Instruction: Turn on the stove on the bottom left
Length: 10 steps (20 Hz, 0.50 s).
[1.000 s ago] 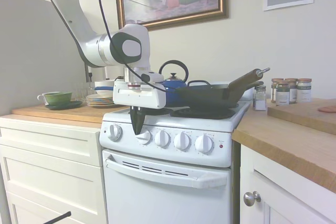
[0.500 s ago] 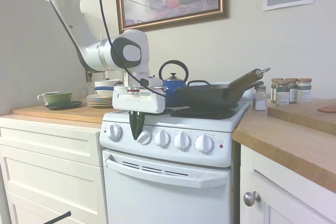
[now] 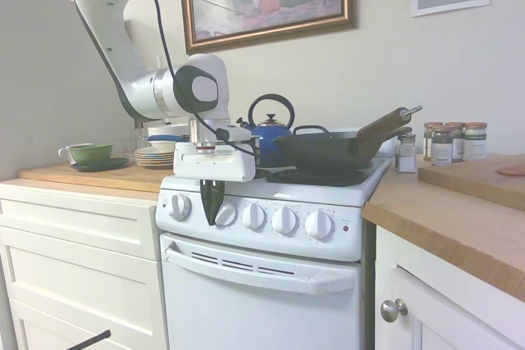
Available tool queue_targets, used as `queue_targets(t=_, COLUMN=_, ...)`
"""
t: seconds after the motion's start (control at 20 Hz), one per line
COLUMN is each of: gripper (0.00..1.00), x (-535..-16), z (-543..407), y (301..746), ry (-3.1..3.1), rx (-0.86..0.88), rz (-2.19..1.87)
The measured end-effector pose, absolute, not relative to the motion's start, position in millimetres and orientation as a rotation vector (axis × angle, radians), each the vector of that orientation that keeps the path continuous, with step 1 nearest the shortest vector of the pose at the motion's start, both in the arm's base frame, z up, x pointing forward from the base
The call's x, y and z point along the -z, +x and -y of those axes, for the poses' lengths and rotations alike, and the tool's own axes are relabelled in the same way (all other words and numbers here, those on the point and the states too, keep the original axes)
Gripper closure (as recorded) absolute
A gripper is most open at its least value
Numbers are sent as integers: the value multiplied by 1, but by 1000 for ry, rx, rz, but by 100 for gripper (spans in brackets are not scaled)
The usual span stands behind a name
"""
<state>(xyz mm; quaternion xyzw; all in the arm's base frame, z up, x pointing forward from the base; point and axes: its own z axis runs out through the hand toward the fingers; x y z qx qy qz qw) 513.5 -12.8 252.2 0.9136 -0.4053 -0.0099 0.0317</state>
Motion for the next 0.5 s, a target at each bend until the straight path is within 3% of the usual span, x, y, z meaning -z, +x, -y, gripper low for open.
queue_targets(t=0.5, gripper=100, x=-243, z=6, y=513, ry=2768, rx=7, rz=1244)
